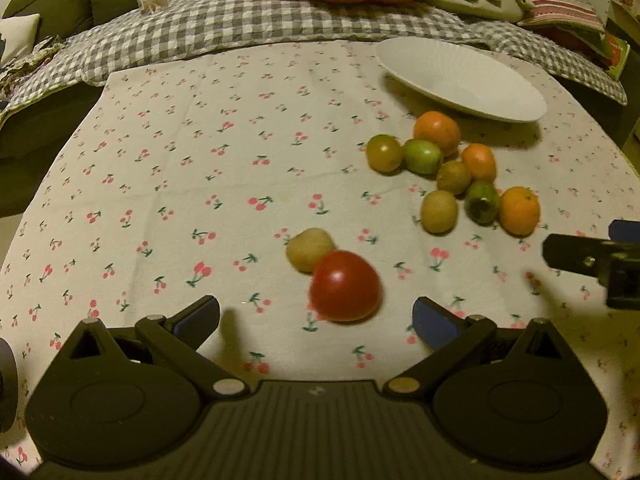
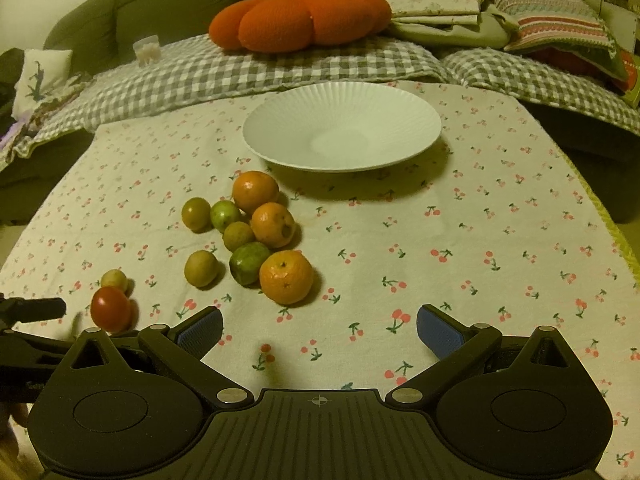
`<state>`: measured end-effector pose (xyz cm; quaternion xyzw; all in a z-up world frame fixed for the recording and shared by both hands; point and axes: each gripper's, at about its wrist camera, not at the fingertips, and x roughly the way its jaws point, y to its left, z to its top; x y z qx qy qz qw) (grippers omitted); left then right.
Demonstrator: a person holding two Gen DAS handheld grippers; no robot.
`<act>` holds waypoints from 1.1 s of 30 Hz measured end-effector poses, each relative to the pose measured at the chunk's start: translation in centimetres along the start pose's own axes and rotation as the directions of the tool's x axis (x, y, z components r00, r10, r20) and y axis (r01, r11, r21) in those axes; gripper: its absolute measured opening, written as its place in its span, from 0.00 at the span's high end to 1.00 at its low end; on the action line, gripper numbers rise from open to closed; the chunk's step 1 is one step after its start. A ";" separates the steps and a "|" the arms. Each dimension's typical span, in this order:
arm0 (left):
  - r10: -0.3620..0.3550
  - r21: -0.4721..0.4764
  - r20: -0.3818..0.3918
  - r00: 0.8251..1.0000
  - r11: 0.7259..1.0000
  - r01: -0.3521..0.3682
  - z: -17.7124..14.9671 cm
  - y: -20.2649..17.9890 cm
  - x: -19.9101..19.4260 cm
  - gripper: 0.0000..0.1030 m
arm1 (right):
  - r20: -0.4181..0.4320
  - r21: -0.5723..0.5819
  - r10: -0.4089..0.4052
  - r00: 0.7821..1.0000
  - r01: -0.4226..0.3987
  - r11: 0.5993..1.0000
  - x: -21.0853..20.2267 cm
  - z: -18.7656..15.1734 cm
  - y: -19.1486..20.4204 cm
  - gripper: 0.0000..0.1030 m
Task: Organize fruits
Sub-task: 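Close the left tool on the red tomato while the right tool grasps a tangerine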
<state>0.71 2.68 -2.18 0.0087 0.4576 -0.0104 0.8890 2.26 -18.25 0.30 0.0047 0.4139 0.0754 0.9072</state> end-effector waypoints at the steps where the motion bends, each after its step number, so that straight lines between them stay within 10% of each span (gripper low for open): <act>1: 0.004 -0.002 0.001 1.000 1.000 -0.004 -0.1 0.2 0.1 0.02 | 0.000 0.001 0.006 1.000 -0.006 1.000 0.1 0.0 0.0 0.00; 9: -0.031 0.042 0.003 1.000 0.999 0.031 0.0 0.5 0.0 0.13 | -0.013 -0.007 0.052 0.999 -0.052 0.999 0.9 -0.3 0.2 0.03; 20: -0.150 -0.007 0.001 0.989 0.989 0.150 -0.2 1.2 -0.6 0.56 | -0.018 -0.017 0.089 0.996 -0.089 0.996 1.9 -0.2 0.6 0.18; 33: -0.187 -0.025 0.019 0.982 0.982 0.187 0.0 1.2 -0.3 0.66 | -0.001 -0.035 0.113 0.994 -0.113 0.993 3.1 0.3 0.8 0.46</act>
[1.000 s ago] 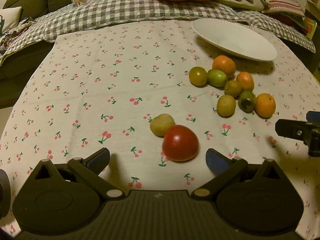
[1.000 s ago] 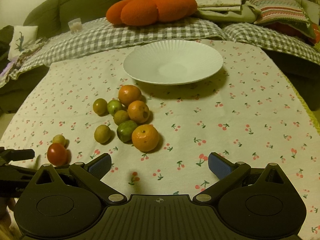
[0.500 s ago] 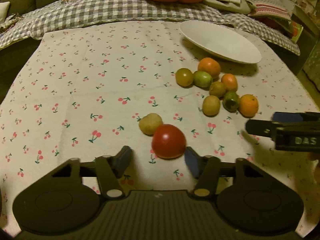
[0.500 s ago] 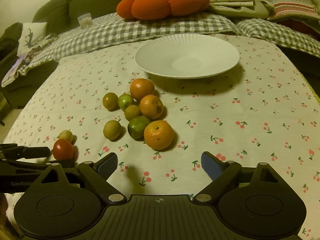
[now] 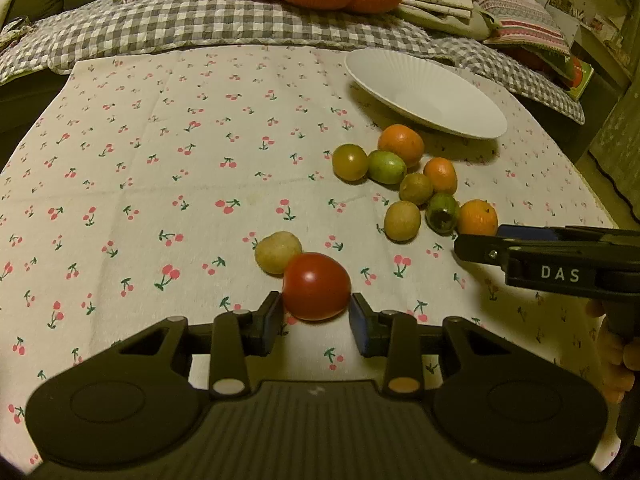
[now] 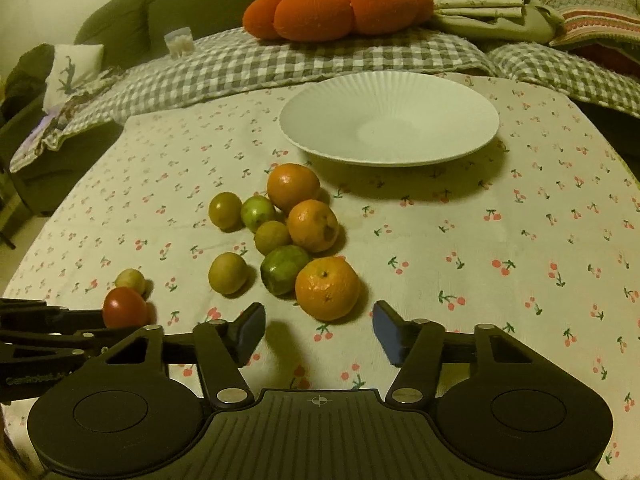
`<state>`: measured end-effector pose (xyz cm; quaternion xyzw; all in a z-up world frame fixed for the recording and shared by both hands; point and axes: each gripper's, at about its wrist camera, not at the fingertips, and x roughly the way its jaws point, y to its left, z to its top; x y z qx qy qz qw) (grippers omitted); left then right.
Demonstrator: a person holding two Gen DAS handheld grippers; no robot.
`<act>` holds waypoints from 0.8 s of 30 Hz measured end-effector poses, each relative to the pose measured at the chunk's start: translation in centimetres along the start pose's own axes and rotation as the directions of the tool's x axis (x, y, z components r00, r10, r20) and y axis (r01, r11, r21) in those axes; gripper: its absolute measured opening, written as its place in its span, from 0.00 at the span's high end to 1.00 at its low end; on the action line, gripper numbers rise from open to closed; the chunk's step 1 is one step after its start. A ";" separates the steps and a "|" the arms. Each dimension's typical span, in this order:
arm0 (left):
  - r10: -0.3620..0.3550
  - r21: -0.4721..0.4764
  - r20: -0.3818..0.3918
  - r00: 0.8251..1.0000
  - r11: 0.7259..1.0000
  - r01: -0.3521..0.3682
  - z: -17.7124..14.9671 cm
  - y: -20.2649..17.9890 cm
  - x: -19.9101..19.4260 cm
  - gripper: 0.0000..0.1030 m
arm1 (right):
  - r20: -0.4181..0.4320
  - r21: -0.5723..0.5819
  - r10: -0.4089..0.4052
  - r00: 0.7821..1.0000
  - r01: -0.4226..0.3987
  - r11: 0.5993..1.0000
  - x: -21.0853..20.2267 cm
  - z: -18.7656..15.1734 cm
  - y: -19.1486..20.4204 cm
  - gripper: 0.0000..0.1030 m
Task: Organize fruits
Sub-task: 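Close the left tool on the red tomato while the right tool grasps a tangerine, then carry tomato and tangerine over the white plate and open both tools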
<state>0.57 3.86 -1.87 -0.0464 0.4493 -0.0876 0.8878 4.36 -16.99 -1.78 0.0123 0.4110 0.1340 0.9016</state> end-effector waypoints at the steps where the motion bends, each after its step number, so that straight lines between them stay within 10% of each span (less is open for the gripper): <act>1: 0.000 0.000 0.002 1.000 1.000 0.000 0.0 0.0 0.0 0.66 | 0.001 -0.003 0.000 1.000 0.000 1.000 0.1 0.0 0.0 0.47; 12: -0.004 0.007 0.020 1.000 1.000 0.004 0.3 -0.2 0.3 0.67 | 0.012 -0.032 -0.009 1.000 0.009 0.999 0.5 0.3 -0.1 0.69; 24: -0.018 -0.002 0.042 0.999 1.000 0.018 1.2 -0.3 0.0 0.67 | 0.034 -0.042 -0.002 0.999 0.004 0.999 -0.6 1.3 0.1 0.70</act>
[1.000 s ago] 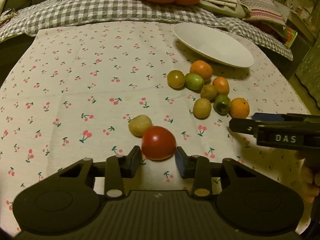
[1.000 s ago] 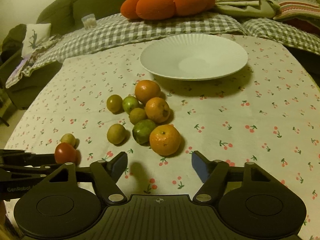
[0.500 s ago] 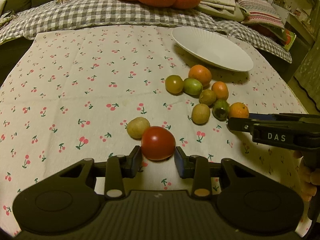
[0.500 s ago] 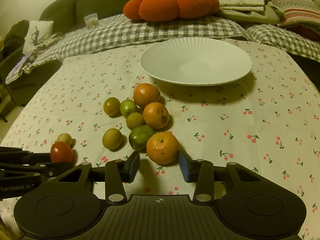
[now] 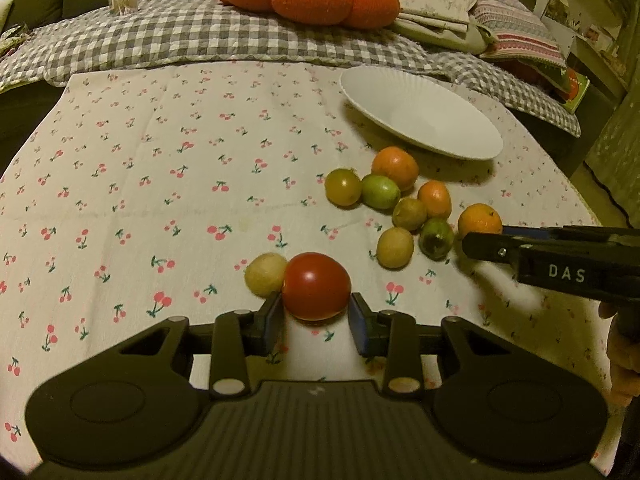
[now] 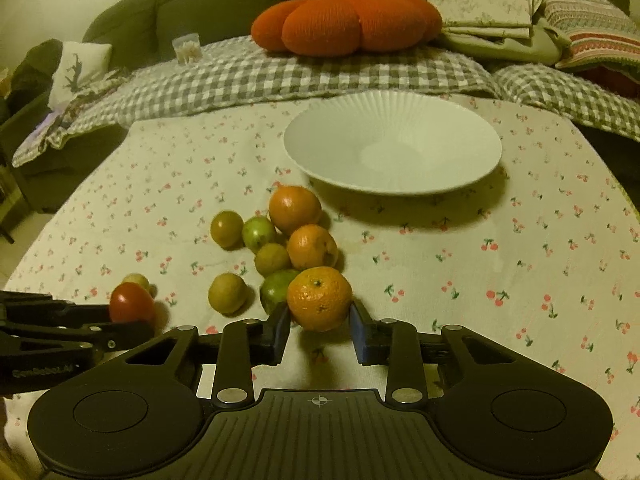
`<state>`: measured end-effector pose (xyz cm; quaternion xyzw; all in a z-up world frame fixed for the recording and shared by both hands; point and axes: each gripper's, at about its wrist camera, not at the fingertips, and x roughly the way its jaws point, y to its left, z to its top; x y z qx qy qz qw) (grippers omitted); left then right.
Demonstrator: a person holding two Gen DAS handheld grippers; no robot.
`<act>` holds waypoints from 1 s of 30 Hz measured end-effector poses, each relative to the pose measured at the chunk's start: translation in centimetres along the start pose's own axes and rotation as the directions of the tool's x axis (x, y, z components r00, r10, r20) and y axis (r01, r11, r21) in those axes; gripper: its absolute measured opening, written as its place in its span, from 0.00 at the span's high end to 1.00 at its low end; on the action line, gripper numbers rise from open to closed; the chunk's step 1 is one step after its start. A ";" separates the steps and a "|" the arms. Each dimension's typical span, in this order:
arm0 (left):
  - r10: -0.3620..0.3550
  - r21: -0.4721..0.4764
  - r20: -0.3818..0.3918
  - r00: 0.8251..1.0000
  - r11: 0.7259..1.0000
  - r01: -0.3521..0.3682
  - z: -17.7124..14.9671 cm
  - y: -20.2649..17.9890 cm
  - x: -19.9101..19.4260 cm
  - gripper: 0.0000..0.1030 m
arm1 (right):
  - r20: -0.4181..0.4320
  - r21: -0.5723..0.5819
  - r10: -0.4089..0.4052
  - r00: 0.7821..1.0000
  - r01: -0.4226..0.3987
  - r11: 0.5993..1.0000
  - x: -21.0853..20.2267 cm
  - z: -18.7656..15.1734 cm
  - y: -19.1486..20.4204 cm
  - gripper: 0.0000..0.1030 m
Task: Organize fruits
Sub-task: 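Carry tomato and tangerine over the white plate and open both tools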
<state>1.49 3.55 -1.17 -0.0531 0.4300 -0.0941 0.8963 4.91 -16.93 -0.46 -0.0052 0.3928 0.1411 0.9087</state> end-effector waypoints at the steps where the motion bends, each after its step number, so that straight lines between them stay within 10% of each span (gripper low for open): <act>1: -0.003 0.001 0.005 1.000 1.000 0.003 0.2 -0.1 -0.1 0.67 | 0.002 0.001 0.002 1.000 -0.002 1.000 -0.2 0.2 0.0 0.70; 30: -0.071 0.055 0.142 0.987 0.996 0.064 8.4 -4.6 1.9 0.67 | 0.086 0.032 -0.035 0.996 0.032 0.999 -1.2 6.8 -4.0 0.70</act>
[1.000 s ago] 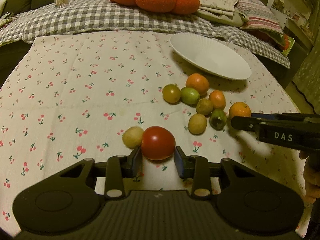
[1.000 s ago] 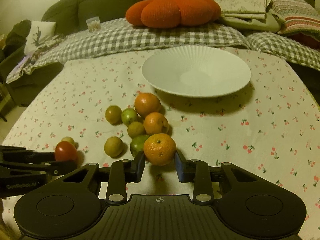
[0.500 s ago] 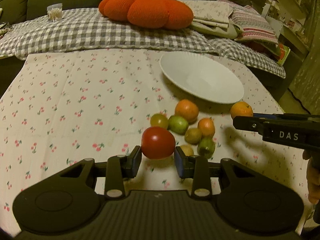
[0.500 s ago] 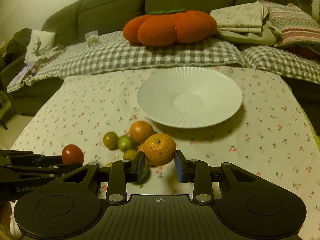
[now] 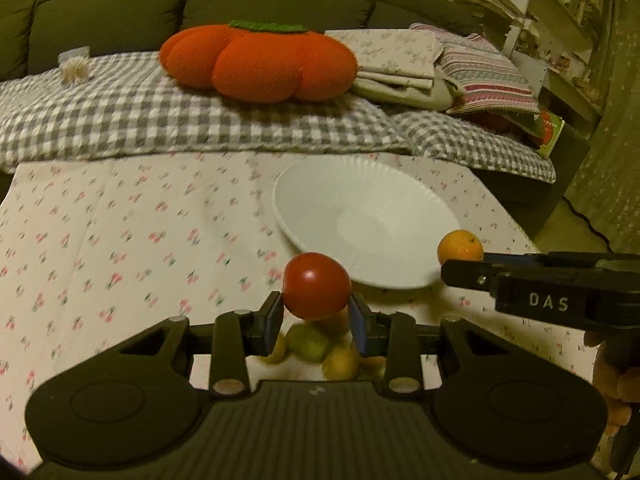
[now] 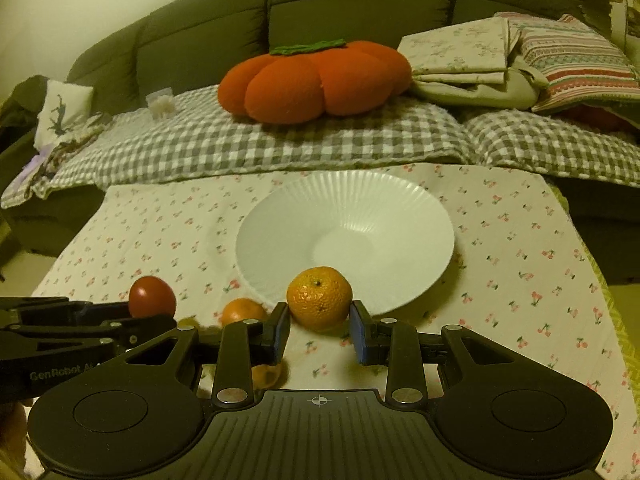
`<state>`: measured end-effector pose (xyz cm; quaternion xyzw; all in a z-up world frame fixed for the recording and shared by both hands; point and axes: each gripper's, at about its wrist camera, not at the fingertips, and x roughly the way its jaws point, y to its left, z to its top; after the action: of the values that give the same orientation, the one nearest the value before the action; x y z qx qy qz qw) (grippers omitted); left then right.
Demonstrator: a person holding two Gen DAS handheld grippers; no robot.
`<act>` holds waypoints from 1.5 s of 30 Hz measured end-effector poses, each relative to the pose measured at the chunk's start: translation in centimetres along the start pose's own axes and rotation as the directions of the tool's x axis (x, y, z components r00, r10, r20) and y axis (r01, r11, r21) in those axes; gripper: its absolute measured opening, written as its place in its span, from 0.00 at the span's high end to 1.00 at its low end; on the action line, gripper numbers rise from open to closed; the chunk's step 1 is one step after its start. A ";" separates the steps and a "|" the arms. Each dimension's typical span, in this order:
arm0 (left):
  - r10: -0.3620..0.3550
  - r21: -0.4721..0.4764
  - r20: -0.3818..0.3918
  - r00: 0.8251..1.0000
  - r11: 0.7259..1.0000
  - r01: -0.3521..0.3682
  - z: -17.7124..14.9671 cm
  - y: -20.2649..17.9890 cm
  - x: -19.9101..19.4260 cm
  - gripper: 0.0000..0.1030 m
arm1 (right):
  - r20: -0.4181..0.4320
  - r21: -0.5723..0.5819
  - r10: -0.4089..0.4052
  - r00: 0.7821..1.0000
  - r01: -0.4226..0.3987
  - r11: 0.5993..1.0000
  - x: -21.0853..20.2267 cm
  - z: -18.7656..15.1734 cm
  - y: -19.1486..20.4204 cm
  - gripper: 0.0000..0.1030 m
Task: Organize fruits
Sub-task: 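Carry tomato and tangerine over the white plate and open both tools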
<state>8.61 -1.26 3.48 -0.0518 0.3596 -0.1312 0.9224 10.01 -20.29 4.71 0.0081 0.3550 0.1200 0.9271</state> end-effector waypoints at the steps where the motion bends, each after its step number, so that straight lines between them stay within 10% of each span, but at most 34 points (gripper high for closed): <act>1: -0.002 0.006 0.004 1.000 1.000 0.002 0.2 -0.2 0.3 0.67 | 0.001 0.004 -0.001 1.000 0.001 1.000 0.1 0.2 -0.2 0.70; 45: -0.034 0.077 -0.005 0.999 0.996 0.035 1.8 -2.6 5.3 0.57 | -0.039 0.084 -0.004 0.999 0.008 0.996 4.0 1.1 -3.7 0.66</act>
<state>13.05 -5.26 1.80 -0.0220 0.3549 -0.1610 0.9207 14.39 -22.90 2.53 0.0439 0.3777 0.1022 0.9192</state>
